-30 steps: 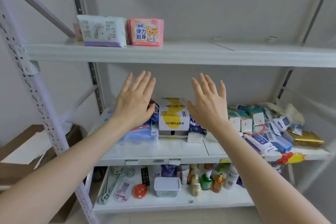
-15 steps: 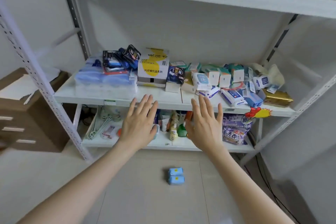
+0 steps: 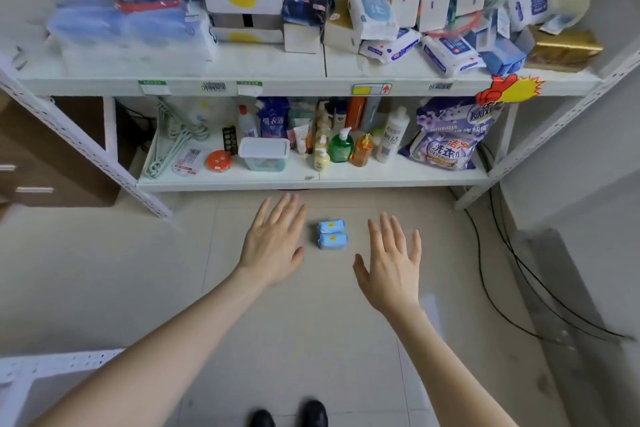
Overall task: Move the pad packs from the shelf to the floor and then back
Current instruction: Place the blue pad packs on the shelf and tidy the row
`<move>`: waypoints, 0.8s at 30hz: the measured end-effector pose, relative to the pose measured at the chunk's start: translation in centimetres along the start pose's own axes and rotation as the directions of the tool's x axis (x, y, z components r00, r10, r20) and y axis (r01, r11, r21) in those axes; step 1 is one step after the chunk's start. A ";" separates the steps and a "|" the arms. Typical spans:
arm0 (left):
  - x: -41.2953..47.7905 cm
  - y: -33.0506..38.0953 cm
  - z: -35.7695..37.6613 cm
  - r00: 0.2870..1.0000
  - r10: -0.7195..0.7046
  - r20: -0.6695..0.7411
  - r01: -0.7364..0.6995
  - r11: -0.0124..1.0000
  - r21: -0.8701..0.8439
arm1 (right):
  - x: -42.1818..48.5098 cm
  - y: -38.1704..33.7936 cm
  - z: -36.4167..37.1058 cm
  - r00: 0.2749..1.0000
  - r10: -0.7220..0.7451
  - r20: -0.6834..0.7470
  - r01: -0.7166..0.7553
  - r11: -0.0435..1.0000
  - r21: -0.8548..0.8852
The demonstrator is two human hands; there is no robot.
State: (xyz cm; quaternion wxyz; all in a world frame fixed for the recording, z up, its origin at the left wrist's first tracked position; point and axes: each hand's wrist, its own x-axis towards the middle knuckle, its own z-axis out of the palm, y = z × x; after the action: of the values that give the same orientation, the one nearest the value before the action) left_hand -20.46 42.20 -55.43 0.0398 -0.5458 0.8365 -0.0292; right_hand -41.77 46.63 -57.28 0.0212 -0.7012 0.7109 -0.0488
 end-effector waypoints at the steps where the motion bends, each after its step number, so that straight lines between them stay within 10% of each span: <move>1: 0.3 0.2 1.0 1.000 -0.003 0.026 0.003 1.000 -0.008 | -0.2 0.4 1.1 0.999 0.006 0.032 -0.006 1.000 -0.006; 24: 18.8 -2.5 36.6 0.966 0.041 0.255 0.015 0.977 -0.214 | 13.3 6.0 35.5 0.940 0.103 0.324 -0.143 0.985 0.100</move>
State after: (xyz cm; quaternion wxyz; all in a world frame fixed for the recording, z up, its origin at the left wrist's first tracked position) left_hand -22.15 23.78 -92.25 0.0893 -0.5404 0.8261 0.1327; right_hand -44.48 32.03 -92.64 0.1810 -0.6515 0.7364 0.0228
